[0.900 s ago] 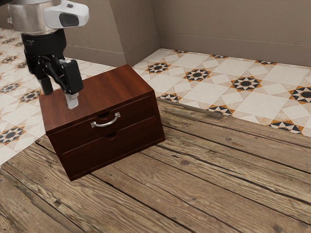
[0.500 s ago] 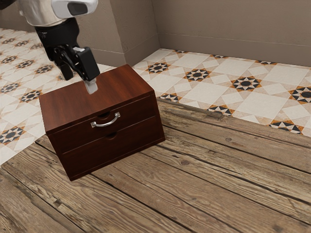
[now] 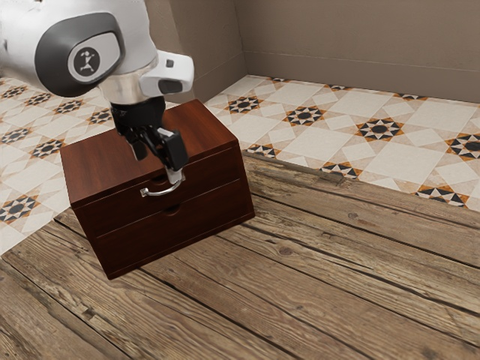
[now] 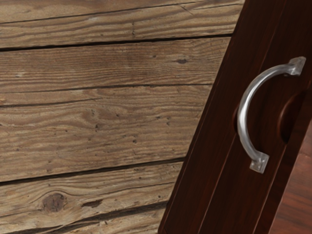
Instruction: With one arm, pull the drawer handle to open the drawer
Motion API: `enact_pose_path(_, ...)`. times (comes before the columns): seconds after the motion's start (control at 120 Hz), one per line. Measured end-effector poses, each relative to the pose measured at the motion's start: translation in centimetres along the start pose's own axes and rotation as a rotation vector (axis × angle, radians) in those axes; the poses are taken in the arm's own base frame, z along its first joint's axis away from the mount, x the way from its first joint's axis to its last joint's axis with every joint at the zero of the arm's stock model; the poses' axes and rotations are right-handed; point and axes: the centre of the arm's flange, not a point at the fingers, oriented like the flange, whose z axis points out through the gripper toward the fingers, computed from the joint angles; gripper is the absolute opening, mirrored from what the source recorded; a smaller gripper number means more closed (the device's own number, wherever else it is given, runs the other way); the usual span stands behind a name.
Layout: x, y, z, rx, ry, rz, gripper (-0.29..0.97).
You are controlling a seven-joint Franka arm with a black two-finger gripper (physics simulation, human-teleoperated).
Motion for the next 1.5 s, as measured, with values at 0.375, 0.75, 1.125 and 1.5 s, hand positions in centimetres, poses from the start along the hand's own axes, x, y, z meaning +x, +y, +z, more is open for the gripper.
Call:
enact_pose_path(0.375,0.8,1.9,4.6,0.065,0.068,0.07,0.68)
enact_pose_path(0.75,1.2,1.5,8.1,0.143,0.13,0.122,0.68)
enact_pose_path(1.125,1.3,1.3,10.0,0.193,0.147,0.176,0.68)
enact_pose_path(1.5,1.9,0.9,11.6,0.209,0.149,0.196,0.68)
